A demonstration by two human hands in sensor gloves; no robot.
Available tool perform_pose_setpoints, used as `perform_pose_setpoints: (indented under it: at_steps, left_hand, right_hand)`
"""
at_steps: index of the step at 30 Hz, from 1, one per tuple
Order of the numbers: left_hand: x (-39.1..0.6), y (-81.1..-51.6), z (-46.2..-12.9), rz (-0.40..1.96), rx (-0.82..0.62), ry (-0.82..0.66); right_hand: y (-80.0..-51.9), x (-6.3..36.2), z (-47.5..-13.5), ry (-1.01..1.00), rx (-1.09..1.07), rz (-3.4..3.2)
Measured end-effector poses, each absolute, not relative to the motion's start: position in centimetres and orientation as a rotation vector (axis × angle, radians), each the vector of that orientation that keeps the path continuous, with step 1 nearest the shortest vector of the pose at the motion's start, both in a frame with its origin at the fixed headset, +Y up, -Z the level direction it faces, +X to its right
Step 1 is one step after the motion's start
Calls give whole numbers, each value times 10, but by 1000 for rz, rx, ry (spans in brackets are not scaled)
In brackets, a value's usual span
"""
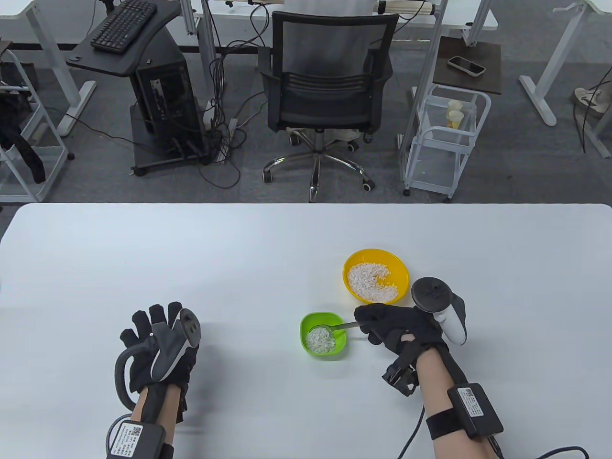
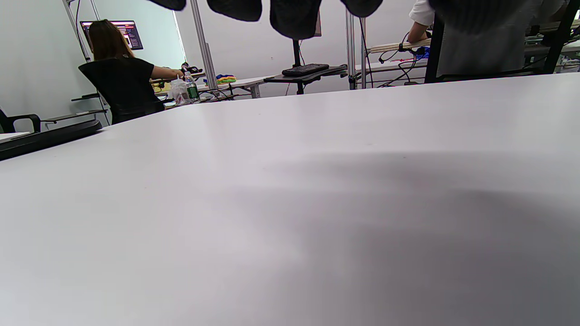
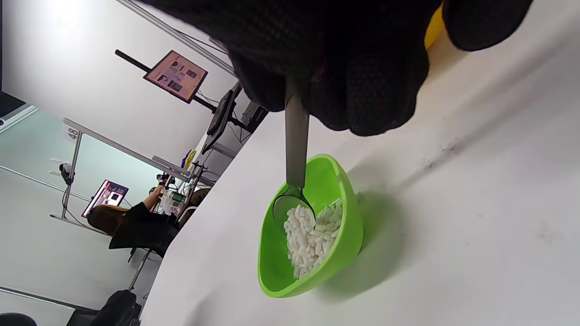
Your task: Scoop rice into small dish
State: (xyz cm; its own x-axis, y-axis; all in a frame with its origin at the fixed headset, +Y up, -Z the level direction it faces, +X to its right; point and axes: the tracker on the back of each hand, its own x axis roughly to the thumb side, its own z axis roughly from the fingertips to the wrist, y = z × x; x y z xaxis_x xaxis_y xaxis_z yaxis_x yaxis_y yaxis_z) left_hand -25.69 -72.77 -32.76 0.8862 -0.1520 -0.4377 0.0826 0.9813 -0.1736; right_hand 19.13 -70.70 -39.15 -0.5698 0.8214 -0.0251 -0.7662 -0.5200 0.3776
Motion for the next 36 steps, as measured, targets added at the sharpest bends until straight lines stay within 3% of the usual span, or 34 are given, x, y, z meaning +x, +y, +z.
perform_pose_setpoints:
  at_steps: [10,29,36]
  left_hand:
    - [-257,-728,-328,-119,-150,463]
    - [-258,-728,-328,-104,-146,463]
    - [-258,-728,-328,-107,-149,465]
  right_hand:
    - [-686,196,-388,244,271,2271]
    - [-694,209,-392,290,251,2179]
    - [-689,226,-392,86,213,1967]
